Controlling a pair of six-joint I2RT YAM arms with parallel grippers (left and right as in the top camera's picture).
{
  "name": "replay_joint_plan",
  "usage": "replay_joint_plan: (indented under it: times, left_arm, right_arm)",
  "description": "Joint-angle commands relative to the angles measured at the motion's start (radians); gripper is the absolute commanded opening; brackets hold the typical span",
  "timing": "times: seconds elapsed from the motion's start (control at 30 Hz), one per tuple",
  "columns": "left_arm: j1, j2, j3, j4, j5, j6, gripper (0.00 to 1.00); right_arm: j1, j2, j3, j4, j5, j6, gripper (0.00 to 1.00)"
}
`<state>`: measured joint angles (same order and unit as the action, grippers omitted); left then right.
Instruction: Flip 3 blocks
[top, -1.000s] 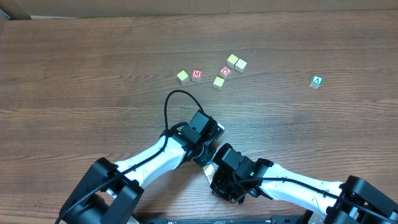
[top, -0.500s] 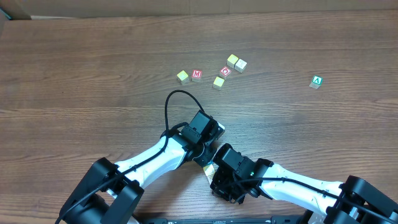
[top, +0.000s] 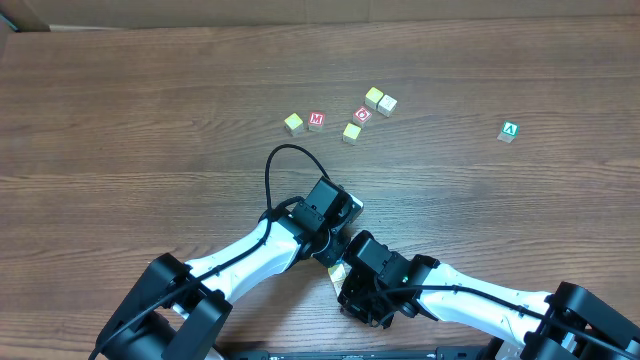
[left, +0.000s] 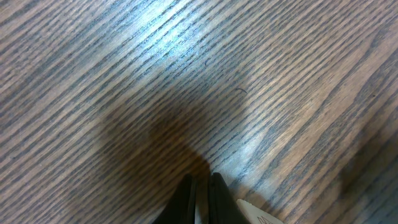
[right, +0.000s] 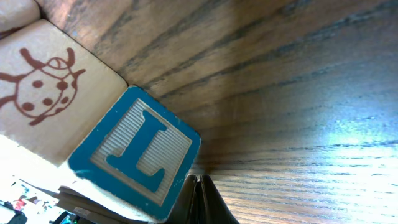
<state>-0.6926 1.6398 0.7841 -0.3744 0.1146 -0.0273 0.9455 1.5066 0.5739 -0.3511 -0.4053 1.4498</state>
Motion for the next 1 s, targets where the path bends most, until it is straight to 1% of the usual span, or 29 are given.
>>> replay_joint_plan:
  times: [0.0, 0.3, 0.53, 0.97]
  left_arm:
    - [-0.035, 0.023, -0.024, -0.016, 0.096, -0.026, 0.04]
    - [-0.035, 0.023, -0.024, -0.016, 0.096, -0.026, 0.04]
    - [-0.035, 0.023, -0.024, -0.016, 0.096, -0.026, 0.04]
    - [-0.033, 0.023, -0.024, -0.021, 0.084, -0.026, 0.04]
  right_arm:
    - [-0.002, 0.011, 0.003, 0.034, 0.060, 0.018, 0.04]
    - [0.000, 0.011, 0.003, 0.043, 0.052, 0.021, 0.04]
    - [0.043, 0.011, 0.003, 0.068, 0.082, 0.049, 0.04]
    - [0.048, 0.011, 0.003, 0.027, 0.113, 0.069, 0.04]
